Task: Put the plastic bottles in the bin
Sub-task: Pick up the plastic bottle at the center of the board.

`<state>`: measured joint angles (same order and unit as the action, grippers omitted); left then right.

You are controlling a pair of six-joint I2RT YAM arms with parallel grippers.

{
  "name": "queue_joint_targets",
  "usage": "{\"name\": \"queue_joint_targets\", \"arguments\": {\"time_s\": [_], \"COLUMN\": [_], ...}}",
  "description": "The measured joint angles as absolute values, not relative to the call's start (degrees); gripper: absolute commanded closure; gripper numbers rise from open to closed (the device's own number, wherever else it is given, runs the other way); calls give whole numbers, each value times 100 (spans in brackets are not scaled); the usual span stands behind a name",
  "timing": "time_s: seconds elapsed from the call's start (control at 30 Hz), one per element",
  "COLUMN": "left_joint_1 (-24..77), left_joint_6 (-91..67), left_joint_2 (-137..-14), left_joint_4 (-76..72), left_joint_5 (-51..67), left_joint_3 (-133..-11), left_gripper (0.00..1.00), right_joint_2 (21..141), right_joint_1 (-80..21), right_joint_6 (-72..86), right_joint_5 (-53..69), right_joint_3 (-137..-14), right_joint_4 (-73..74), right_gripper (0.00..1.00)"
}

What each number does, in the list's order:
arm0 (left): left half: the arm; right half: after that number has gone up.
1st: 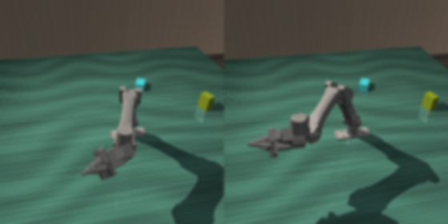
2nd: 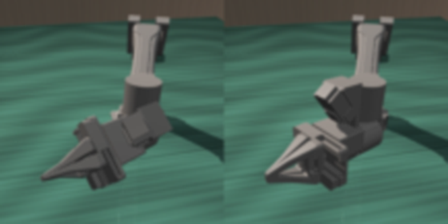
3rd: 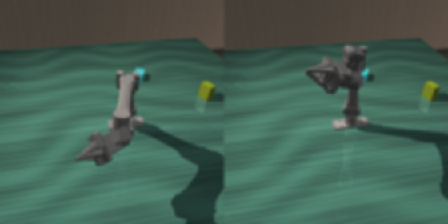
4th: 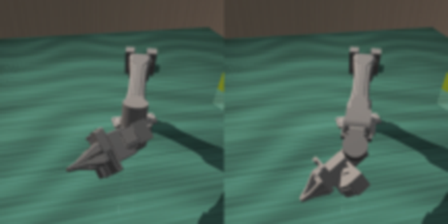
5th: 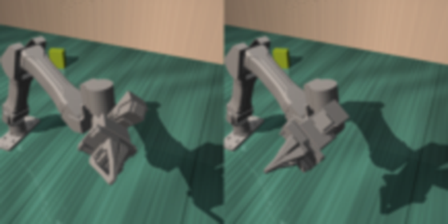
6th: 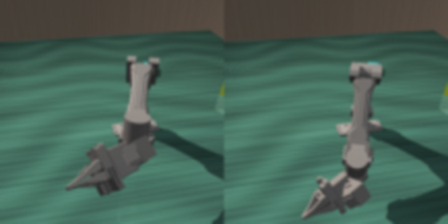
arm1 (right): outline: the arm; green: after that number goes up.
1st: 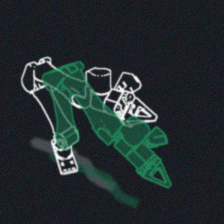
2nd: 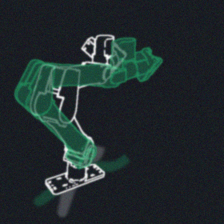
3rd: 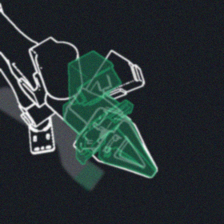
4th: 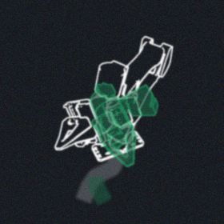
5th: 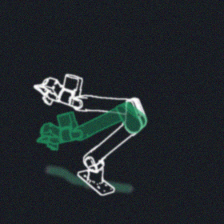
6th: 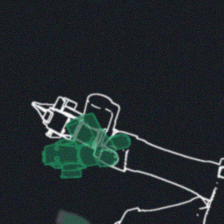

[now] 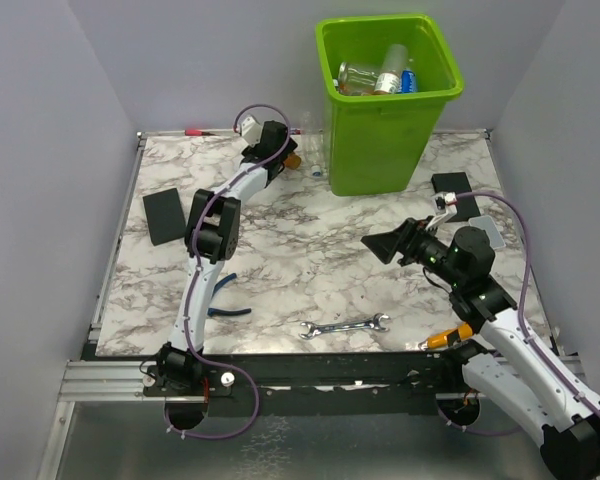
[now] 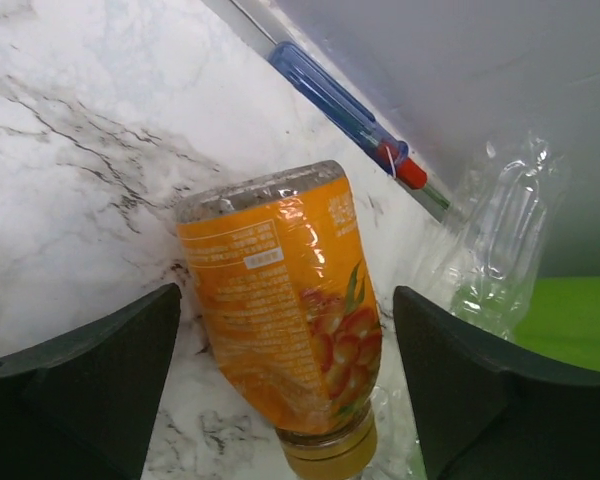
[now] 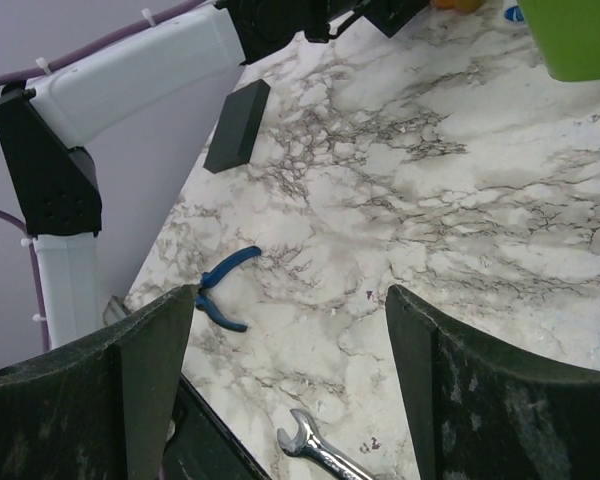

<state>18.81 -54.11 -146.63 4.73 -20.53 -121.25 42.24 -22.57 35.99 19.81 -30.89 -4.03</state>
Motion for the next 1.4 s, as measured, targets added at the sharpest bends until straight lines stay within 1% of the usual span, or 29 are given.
{"name": "queue_joint_targets", "arguments": {"time_s": [0.13, 0.17, 0.23, 0.3, 0.4, 0.53, 0.6, 0.63, 0.73, 0.77, 0.87, 0.97, 1.07, 1.2, 1.4], "left_joint_1": [1870, 1868, 1855, 1846, 1822, 1754, 1726, 1710, 1708, 1761, 1992, 2270, 2558, 2768, 2884], "left_joint_6": [-5505, -5529, -5592, -5590, -5629, -5688, -5802, -5883, -6058, -6117, -6215, -6252, -6235, -6106, -5865], "left_joint_2": [-14807, -14818, -14818, -14765, -14390, -13203, -12339, -11802, -10416, -9756, -8256, -7258, -6541, -6066, -5599], "left_joint_4": [451, 429, 390, 287, -1, -399, -642, -803, -1142, -1343, -1708, -1962, -1938, -1586, -1240], "left_joint_5": [-1957, -1946, -1898, -1876, -1837, -1664, -1509, -1387, -1144, -1046, -810, -600, -410, -340, -329], "left_joint_3": [-12272, -12287, -12289, -12184, -11478, -9660, -8593, -8034, -6984, -6573, -5730, -5159, -4694, -4519, -4519], "left_gripper": [50, 56, 64, 70, 76, 79, 80, 80, 82, 82, 84, 87, 88, 89, 90], "right_joint_2": [4193, 4193, 4193, 4193, 4206, 4528, 4840, 4998, 5568, 5789, 6412, 6818, 7144, 7395, 7642], "right_joint_1": [-2257, -2257, -2257, -2257, -2257, -2331, -2534, -2707, -3413, -3610, -3964, -4150, -4399, -4742, -5019], "right_joint_6": [3597, 3599, 3597, 3597, 3559, 3393, 3291, 3251, 3089, 3052, 3035, 3035, 3004, 2971, 2954], "right_joint_5": [1977, 1977, 1977, 1977, 1992, 2091, 2058, 2010, 1763, 1686, 1557, 1365, 1133, 899, 714], "right_joint_3": [-3089, -3089, -3089, -3089, -3098, -3404, -3664, -3782, -4187, -4346, -4753, -5011, -5391, -5905, -6265], "right_joint_4": [-351, -338, -336, -336, -329, -246, -220, -211, -156, -137, -154, -143, -104, -97, -110], "right_gripper": [19, 19, 19, 19, 17, 14, 13, 13, 12, 11, 11, 10, 10, 10, 10]}}
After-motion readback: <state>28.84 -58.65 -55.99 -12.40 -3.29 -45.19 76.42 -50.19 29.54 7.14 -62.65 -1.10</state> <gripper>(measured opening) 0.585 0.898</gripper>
